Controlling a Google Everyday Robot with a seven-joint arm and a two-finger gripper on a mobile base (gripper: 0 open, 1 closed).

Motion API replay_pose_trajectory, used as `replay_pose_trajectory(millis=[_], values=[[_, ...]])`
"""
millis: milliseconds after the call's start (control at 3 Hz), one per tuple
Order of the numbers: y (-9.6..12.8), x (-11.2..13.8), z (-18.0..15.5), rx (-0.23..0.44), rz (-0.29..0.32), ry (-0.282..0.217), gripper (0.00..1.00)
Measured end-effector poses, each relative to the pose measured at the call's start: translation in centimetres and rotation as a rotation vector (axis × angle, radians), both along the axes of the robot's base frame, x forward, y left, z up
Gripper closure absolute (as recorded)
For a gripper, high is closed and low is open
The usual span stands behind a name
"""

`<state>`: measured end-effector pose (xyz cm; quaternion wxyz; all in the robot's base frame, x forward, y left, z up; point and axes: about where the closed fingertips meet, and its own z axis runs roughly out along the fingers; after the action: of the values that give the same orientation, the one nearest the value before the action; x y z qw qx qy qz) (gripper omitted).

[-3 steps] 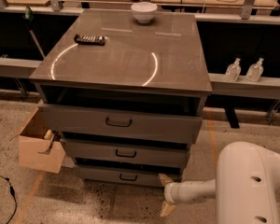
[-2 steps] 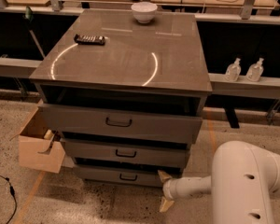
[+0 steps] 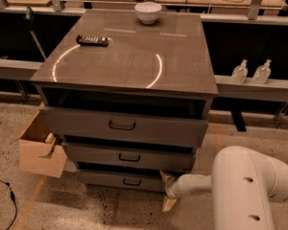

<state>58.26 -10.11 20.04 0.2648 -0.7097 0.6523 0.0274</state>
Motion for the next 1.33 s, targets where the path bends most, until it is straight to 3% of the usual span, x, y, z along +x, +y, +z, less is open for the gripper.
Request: replay_pose_trajectory(millis=[333,667,1333], values=[[0.3,0.8,-0.7,-0.008,0.01,0.017,0.13],[0.5,1.2,-1.4,-0.017,0.018,0.039,0.2],[0.5,1.0,-1.7,-0.024,0.019,0.079,0.26]])
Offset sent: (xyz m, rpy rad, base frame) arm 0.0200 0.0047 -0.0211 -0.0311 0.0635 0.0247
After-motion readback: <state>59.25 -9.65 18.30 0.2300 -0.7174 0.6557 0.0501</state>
